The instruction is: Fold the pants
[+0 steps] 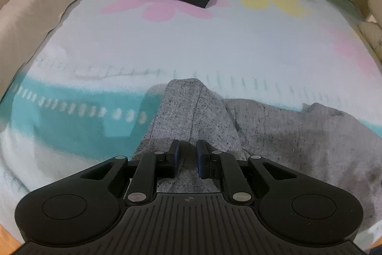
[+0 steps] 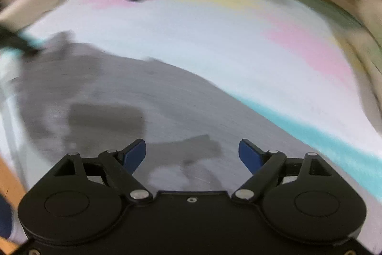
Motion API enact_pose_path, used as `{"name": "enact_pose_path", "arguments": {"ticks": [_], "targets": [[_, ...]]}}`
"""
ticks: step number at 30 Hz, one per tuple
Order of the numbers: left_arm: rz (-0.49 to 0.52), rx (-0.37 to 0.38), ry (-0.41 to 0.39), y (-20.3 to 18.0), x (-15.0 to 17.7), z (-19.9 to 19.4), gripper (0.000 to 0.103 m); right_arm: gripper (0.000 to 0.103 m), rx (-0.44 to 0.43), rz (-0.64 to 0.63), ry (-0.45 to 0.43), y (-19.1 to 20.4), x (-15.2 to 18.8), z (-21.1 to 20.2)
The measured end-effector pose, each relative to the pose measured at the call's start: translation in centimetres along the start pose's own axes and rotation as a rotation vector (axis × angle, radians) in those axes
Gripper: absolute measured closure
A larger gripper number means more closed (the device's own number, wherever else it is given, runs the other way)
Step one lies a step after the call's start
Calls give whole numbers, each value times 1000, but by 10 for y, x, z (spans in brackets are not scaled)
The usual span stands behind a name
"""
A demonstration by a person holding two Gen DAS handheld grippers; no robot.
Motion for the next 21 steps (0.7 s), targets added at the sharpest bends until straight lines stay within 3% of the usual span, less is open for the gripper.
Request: {"name": "enact_pose_path", "arguments": {"ticks": [3, 7, 8, 9, 11, 15, 17, 19, 20, 21], "targets": [[0, -17, 7, -1, 2, 3, 90, 17, 55, 103, 74, -38, 17, 18], [-4, -23, 1, -2, 3, 5, 90, 17, 89, 181, 119, -60, 34, 38], [-5, -23, -6, -2, 3, 5, 92, 17, 99, 188, 137, -63, 40, 44], [-8, -24, -12, -2, 3, 4, 103, 17, 105, 189, 162, -67, 47, 50], [-26, -28, -31, -2, 3, 0, 103, 17, 88, 183, 216, -69, 60, 61], [-45, -29, -74, -4, 2, -15, 103, 11, 74, 243, 228, -77, 66, 64], [-69, -29, -92, -1, 3, -23, 100, 10, 73, 237, 227, -77, 65, 63], [-98, 25, -109, -1, 5, -29, 97, 10, 69, 225, 227, -76, 65, 62], [-130, 58, -107, 1, 8, -32, 93, 10, 63, 221, 228, -76, 65, 61], [-167, 76, -107, 3, 12, -34, 79, 10, 58, 219, 230, -70, 65, 59]]}}
Point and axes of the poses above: each gripper's, at about its wrist camera, not at the fingertips, and z roughly the way its jaws point, y to its left, x to its underside, the point moved 9 cm from there along z, roughly the way its jaws point, and after that the axes turned 14 degrees about x, right-handed, at the moved point
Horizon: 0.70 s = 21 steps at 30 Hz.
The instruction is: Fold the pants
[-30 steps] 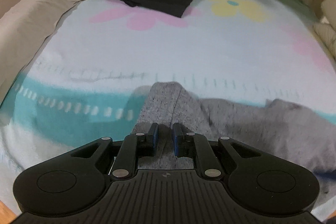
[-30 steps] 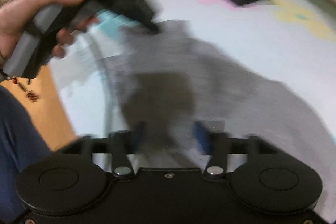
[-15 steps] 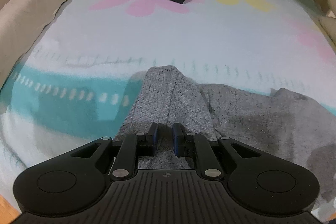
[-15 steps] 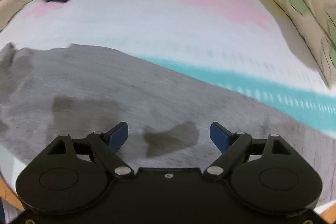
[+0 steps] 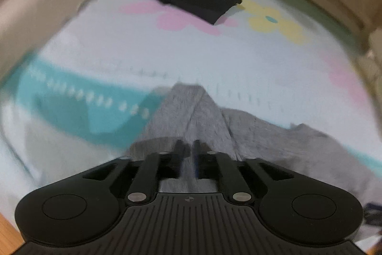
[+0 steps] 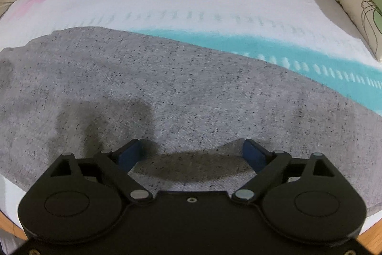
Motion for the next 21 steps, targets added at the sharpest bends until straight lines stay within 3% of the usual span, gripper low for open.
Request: {"name": "enact_pose_path", "arguments": {"ticks": [1, 4, 6, 8, 10, 15, 21], "targets": [[-22, 2, -13, 2, 3, -4, 68, 10, -5, -3, 2, 5, 0, 0], [33, -43, -65, -3, 6, -18, 52, 10, -20, -20, 6, 8, 4, 0], [30, -68, -104, -3, 9, -27, 47, 10, -26, -32, 7, 9, 5, -1], [-35, -30, -103, 1, 15, -27, 47, 10, -30, -38, 10, 11, 6, -1], [-108, 18, -67, 5, 19, -18, 37, 10, -37, -39, 15, 14, 6, -1], [-148, -16, -30, 10, 20, 0, 36, 10, -49, -51, 20, 19, 6, 0], [-357, -40, -51, 31, 24, 16, 40, 10, -53, -53, 20, 17, 8, 0]]}}
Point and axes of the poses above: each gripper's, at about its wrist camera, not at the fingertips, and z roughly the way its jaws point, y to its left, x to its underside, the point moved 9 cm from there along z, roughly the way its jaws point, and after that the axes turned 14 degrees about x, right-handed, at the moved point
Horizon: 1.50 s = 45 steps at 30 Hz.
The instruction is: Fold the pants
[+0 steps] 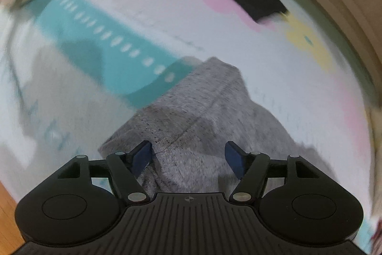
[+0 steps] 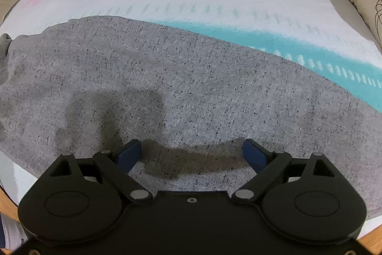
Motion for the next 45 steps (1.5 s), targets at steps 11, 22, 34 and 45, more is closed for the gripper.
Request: {"name": "enact_pose_path", "arguments": {"ticks": [11, 22, 34, 45], "targets": [[-47, -42, -156, 0, -6, -18, 89, 10, 3, -4, -1, -1, 0, -2], [-37, 41, -370, -8, 4, -85, 95, 10, -9, 0, 9, 1, 2, -3], [-42, -46, -265, 17, 8, -60, 95, 18, -49, -53, -167, 10, -2, -44], [-77, -21, -283, 24, 5, -47, 95, 37, -29, -469, -392, 60, 42, -64]]}}
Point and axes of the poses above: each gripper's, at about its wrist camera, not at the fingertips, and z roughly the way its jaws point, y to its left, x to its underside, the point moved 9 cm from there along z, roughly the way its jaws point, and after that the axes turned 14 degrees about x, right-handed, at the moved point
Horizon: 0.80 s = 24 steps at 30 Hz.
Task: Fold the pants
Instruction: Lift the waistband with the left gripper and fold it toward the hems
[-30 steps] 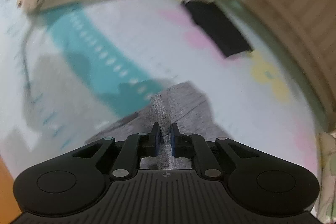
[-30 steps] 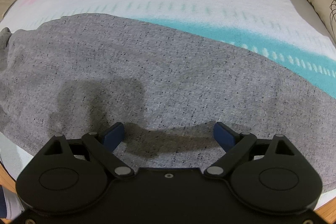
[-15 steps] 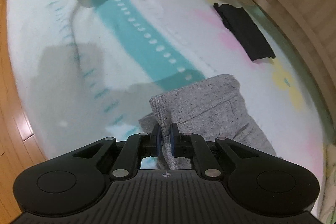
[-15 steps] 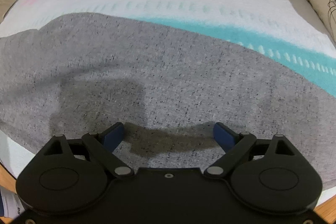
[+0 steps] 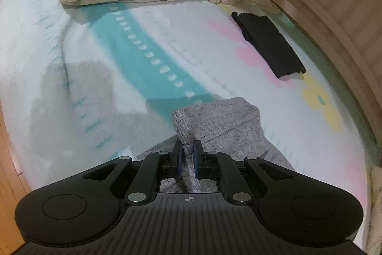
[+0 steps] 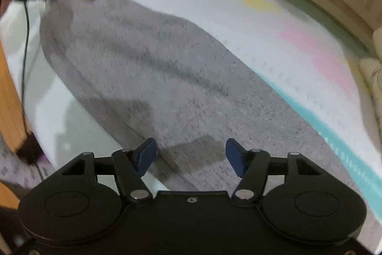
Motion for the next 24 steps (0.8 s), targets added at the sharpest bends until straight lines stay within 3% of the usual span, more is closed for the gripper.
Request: {"name": "enact_pose_path", "arguments": {"ticks": [11, 14, 15, 16, 18, 21, 24], "targets": [[29, 15, -15, -7, -4, 1, 95, 35, -36, -71, -45, 23, 1, -6], [45, 24, -30, -12, -5, -1, 95, 51, 1, -121, -62, 31, -1, -5], [50, 31, -37, -15, -7, -4, 95, 74, -2, -125, -55, 32, -2, -4], [53, 45, -48, -19, -9, -8, 95, 88, -24, -116, -30, 32, -4, -2], [60, 79, -74, -27, -13, -19, 95, 91, -34, -54, 2, 25, -10, -1], [52, 119, -86, -35, -15, -33, 95, 91, -43, 32, -24, 9, -20, -14], [29, 101, -59, -26, -9, -36, 95, 91, -84, 85, -50, -5, -21, -33]]}}
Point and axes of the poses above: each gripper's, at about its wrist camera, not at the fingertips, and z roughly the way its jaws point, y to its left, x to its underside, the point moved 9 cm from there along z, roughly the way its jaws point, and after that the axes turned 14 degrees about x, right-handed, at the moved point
